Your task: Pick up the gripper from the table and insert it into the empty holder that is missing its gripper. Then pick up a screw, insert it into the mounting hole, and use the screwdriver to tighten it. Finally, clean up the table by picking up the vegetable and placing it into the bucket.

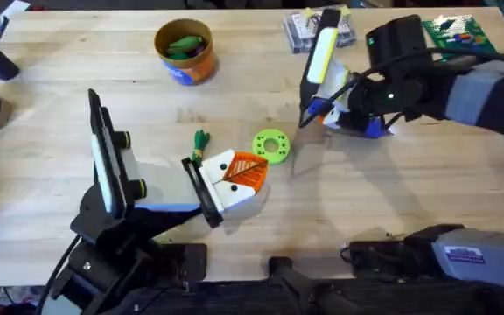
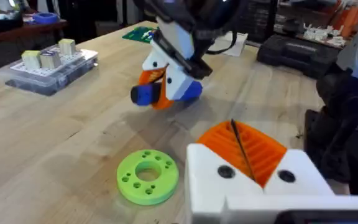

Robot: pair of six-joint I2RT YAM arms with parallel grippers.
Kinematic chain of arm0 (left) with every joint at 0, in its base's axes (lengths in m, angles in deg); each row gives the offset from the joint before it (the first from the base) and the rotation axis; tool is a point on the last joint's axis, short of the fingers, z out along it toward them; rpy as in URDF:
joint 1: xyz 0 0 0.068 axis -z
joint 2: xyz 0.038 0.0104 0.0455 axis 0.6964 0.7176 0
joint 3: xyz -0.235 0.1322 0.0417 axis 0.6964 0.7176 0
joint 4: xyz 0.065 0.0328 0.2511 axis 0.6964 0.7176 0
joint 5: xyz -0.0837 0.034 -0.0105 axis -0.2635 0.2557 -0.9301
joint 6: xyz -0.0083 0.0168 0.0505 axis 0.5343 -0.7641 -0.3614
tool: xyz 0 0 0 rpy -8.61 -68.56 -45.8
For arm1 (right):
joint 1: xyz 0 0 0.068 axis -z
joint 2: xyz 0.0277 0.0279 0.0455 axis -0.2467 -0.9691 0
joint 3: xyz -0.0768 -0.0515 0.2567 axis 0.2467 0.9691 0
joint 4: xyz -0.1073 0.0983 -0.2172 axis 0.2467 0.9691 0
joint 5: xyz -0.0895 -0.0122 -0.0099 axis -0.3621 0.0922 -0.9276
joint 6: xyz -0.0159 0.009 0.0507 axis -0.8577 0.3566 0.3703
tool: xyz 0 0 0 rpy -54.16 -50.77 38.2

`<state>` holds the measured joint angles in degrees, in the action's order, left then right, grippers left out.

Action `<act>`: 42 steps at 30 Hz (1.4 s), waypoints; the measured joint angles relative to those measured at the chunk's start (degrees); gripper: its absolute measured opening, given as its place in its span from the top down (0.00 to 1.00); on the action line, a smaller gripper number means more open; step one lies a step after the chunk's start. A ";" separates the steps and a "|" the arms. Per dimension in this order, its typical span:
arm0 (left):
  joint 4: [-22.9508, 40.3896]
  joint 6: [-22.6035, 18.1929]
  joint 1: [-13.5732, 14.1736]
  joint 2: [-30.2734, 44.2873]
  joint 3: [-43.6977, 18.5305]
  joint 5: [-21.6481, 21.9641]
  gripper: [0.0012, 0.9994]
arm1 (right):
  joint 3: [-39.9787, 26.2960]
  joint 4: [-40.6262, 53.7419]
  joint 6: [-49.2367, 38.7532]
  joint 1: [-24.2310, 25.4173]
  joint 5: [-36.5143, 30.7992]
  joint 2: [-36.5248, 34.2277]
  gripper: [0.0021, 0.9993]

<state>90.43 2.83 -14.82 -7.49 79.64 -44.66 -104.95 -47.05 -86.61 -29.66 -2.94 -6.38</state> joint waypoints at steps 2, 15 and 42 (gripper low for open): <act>0.00 0.00 0.00 0.00 0.00 0.00 0.99 | -0.06 0.00 -0.65 -1.05 -0.61 -1.22 0.97; 0.00 0.00 0.00 0.00 0.00 0.00 0.99 | -0.37 0.55 -1.29 -7.37 -1.97 -3.66 0.97; 0.00 0.00 0.00 0.00 0.00 0.00 0.99 | -10.26 23.20 49.39 -7.43 -5.24 17.90 0.00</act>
<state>90.43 2.83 -14.82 -7.49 79.64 -44.66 -115.21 -23.86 -37.22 -37.09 -8.18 11.52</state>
